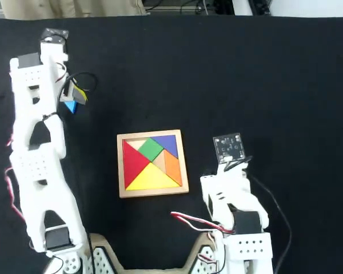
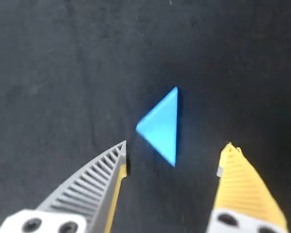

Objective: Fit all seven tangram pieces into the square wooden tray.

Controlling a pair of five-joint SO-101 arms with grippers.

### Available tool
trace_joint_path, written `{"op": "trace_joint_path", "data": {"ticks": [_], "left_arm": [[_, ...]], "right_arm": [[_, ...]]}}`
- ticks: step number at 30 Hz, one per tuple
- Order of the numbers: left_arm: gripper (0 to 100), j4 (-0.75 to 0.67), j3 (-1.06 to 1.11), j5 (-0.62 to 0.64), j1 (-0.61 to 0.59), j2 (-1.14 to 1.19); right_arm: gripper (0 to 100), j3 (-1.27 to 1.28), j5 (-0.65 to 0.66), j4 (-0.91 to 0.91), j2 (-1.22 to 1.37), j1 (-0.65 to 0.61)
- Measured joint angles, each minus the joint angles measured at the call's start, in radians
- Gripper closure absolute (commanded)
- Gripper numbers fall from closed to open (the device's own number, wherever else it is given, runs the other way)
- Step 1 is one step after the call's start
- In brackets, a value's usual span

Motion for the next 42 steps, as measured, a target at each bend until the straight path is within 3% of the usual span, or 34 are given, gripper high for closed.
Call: {"op": "trace_joint_path", "data": {"ticks": [8,15,20,24,39,42], "left_arm": [[70,0.000,-0.330,-0.012,0.000,0.293],[70,0.003,-0.470,-0.014,-0.003,0.391],[74,0.018,-0.493,-0.020,-0.003,0.402],[80,0.069,-0.506,-0.112,-0.002,0.402],[80,0.101,-0.531,-0.170,0.003,0.422],[80,0.157,-0.532,-0.235,0.005,0.422]], "right_arm": [[98.1,0.000,0.000,0.000,0.000,0.000],[98.1,0.000,0.000,0.000,0.000,0.000],[98.1,0.000,0.000,0.000,0.000,0.000],[98.1,0.000,0.000,0.000,0.000,0.000],[98.1,0.000,0.000,0.000,0.000,0.000],[98.1,0.000,0.000,0.000,0.000,0.000]]}}
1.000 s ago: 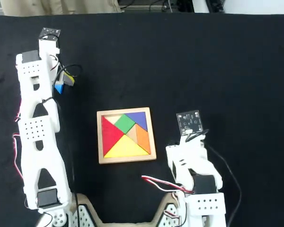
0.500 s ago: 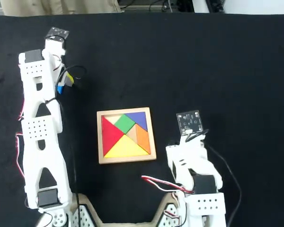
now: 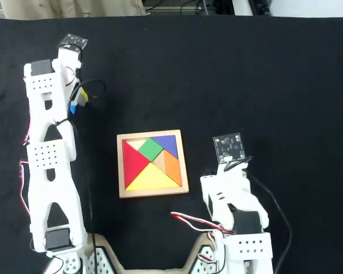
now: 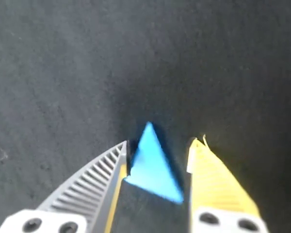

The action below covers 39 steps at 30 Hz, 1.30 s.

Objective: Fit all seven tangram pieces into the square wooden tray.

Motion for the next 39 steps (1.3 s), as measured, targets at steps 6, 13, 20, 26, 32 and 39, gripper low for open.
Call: {"op": "trace_joint_path", "data": {"ticks": [6,13,20,26,32,39], "left_arm": [[80,0.120,-0.028,-0.141,-0.003,0.003],[80,0.137,-0.028,-0.193,0.018,0.003],[80,0.140,-0.028,-0.201,0.100,0.003],[80,0.141,0.044,-0.204,0.167,-0.023],[80,0.149,0.222,-0.199,0.232,-0.155],[71,0.161,0.344,-0.040,0.203,-0.351]], "right_arm": [[98.1,0.000,0.000,0.000,0.000,0.000],[98.1,0.000,0.000,0.000,0.000,0.000],[98.1,0.000,0.000,0.000,0.000,0.000],[98.1,0.000,0.000,0.000,0.000,0.000],[98.1,0.000,0.000,0.000,0.000,0.000],[98.1,0.000,0.000,0.000,0.000,0.000]]}}
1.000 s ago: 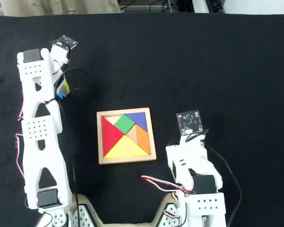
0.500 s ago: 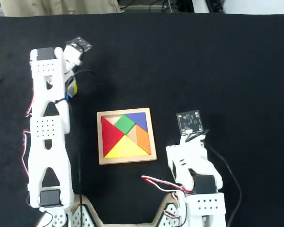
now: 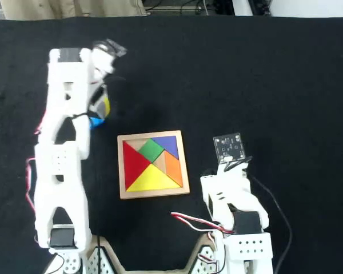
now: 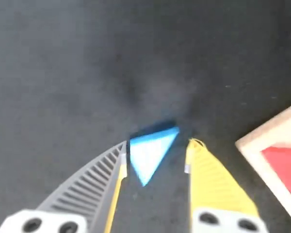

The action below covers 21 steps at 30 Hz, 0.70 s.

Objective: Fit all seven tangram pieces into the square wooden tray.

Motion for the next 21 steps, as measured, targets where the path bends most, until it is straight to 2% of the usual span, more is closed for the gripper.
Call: {"op": "trace_joint_path", "data": {"ticks": [4,6,9,11,21], "left_arm": [[69,0.000,0.008,0.034,-0.080,-0.028],[70,0.000,0.009,-0.021,-0.098,-0.028],[70,0.000,0.020,-0.199,-0.098,-0.026],[70,0.000,0.020,-0.272,-0.095,-0.008],[70,-0.006,0.003,-0.341,-0.087,0.140]], "right_arm": [[98.1,0.000,0.000,0.000,0.000,0.000],[98.1,0.000,0.000,0.000,0.000,0.000],[98.1,0.000,0.000,0.000,0.000,0.000],[98.1,0.000,0.000,0.000,0.000,0.000],[98.1,0.000,0.000,0.000,0.000,0.000]]}}
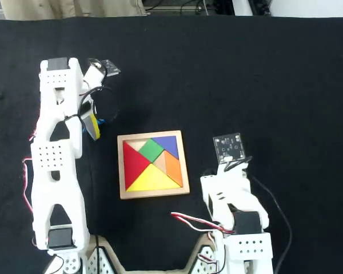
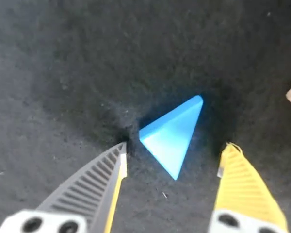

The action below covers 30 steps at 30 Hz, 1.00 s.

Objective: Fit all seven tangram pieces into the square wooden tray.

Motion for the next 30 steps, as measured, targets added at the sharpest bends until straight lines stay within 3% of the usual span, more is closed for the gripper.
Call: {"op": "trace_joint_path", "data": {"ticks": [19,26,30], "left_arm": [[70,0.009,-0.391,-0.015,0.026,0.238],[85,0.021,-0.397,-0.071,0.037,0.245],[86,0.021,-0.397,-0.078,0.049,0.247]], "right_arm": [[98.1,0.000,0.000,0.000,0.000,0.000],[98.1,0.000,0.000,0.000,0.000,0.000],[98.1,0.000,0.000,0.000,0.000,0.000]]}}
